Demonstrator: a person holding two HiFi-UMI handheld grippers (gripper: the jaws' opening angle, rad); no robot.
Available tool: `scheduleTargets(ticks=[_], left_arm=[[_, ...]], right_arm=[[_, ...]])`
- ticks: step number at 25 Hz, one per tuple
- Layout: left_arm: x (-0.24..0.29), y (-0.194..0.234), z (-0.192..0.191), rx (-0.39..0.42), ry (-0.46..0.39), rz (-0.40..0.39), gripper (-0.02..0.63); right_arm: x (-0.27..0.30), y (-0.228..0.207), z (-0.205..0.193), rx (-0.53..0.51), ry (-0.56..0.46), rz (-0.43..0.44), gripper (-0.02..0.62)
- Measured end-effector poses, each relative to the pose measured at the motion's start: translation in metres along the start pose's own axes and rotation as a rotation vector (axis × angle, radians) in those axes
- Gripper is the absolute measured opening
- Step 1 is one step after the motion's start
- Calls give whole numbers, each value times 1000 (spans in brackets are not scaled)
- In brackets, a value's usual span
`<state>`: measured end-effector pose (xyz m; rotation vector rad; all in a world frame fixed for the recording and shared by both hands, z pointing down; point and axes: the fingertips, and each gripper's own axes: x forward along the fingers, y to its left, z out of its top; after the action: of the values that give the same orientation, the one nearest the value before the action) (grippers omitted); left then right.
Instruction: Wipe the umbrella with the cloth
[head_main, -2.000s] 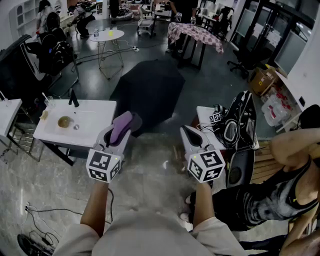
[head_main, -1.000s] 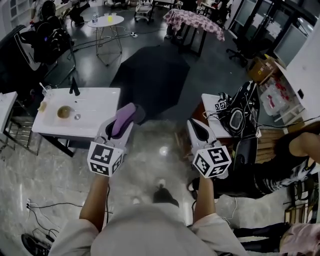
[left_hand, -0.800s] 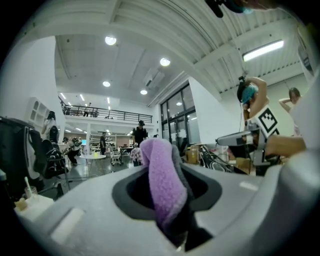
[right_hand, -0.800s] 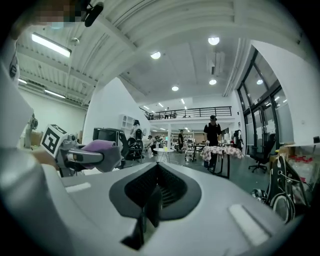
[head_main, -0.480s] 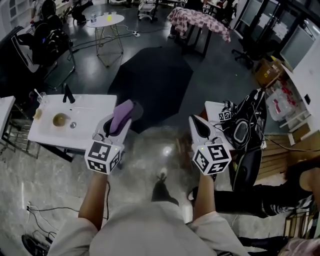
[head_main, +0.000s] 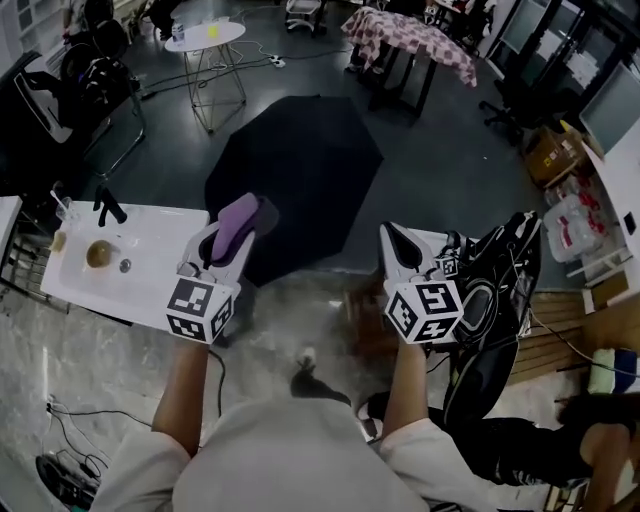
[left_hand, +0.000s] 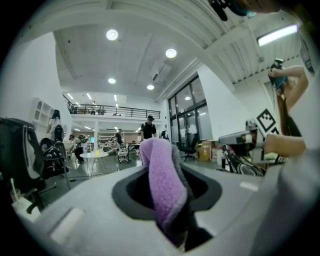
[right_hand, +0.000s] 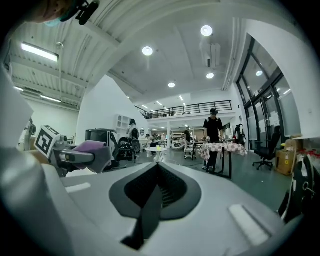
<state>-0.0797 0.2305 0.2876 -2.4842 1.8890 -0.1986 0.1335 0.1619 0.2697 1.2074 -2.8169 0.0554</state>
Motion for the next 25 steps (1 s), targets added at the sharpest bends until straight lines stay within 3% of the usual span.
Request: scheduleTargets(ticks=[13,25], left_arm=[[118,3,8,-15,32,90,127],[196,55,-17,-30,75,108,127]], right_arm=[[70,-126,-1,29,40,38,5],[142,-165,-32,47,103,40,12]])
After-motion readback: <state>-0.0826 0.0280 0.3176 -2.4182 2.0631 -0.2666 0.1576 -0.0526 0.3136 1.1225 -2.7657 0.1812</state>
